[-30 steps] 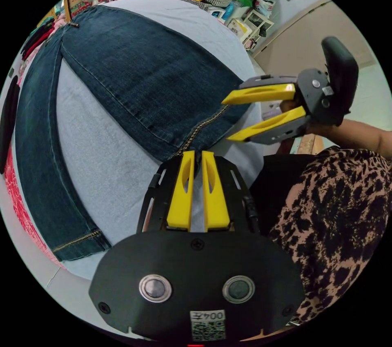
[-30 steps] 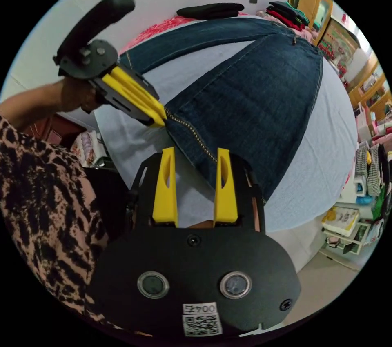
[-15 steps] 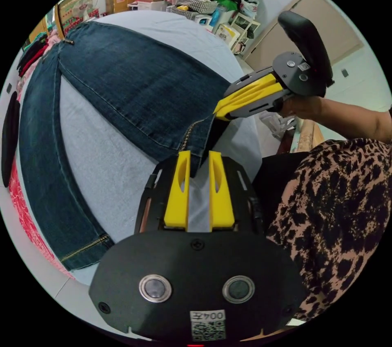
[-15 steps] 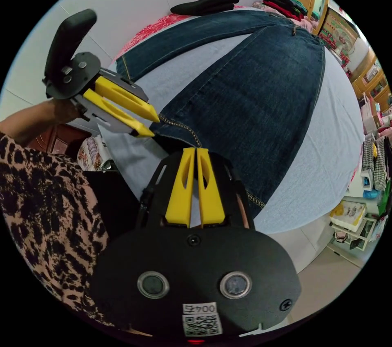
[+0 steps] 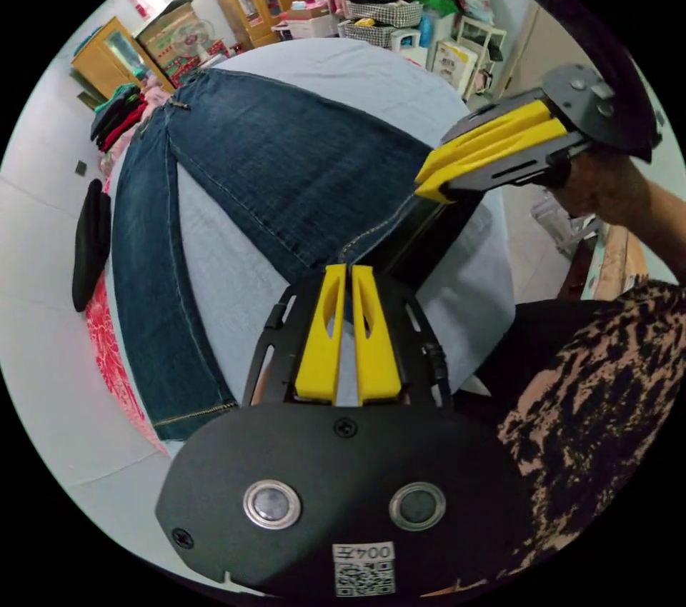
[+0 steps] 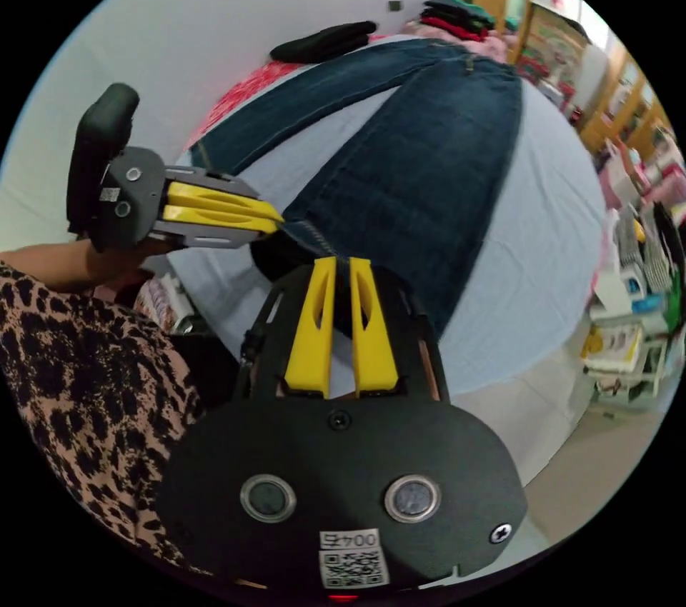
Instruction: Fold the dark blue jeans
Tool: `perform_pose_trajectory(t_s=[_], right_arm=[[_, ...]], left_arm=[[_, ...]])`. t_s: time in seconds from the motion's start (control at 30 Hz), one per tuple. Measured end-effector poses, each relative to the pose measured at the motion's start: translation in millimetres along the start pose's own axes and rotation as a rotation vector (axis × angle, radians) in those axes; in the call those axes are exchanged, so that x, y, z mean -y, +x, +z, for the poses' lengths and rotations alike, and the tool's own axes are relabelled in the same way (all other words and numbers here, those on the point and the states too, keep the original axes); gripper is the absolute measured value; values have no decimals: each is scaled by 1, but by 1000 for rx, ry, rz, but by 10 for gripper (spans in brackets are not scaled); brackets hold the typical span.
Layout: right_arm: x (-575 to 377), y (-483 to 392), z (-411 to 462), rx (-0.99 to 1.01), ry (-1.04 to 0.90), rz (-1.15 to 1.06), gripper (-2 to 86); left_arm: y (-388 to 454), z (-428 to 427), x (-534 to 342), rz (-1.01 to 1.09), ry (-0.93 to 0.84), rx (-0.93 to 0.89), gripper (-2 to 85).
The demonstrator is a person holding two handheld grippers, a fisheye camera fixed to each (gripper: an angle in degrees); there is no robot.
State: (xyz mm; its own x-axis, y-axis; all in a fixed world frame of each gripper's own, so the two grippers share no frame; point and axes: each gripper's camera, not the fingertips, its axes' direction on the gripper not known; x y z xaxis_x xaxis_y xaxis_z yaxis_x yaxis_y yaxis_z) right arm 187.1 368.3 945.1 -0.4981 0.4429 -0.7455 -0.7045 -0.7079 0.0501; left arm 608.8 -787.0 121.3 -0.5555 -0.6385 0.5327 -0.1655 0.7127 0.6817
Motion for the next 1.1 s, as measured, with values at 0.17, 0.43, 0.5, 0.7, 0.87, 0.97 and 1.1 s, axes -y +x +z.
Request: perform_pose_trajectory(t_s=[0.17, 0.43, 0.5, 0.7, 0.87, 0.97, 1.1], right_arm=[[-60, 40, 0, 9, 44, 190, 124], [-78, 32, 50, -91, -13, 311, 124], [-70, 30, 56, -116, -21, 297, 120], [-51, 25, 63, -178, -105, 210, 31], [-30, 7, -17, -314, -4, 13, 20], [-27, 20, 3, -240, -116, 2, 20], [-19, 23, 11, -227, -147, 41, 19]], left_arm=[[-24, -8, 1, -87, -1, -113, 17], [-33, -7, 0, -105, -8, -150, 15], [-33, -7, -1, -105, -8, -152, 15], [-36, -6, -6, -119, 0, -171, 12], [-30, -44, -34, -118, 116, -120, 10], [-17, -5, -47, -97, 48, -155, 10], [7, 14, -49, -37, 27, -56, 9]])
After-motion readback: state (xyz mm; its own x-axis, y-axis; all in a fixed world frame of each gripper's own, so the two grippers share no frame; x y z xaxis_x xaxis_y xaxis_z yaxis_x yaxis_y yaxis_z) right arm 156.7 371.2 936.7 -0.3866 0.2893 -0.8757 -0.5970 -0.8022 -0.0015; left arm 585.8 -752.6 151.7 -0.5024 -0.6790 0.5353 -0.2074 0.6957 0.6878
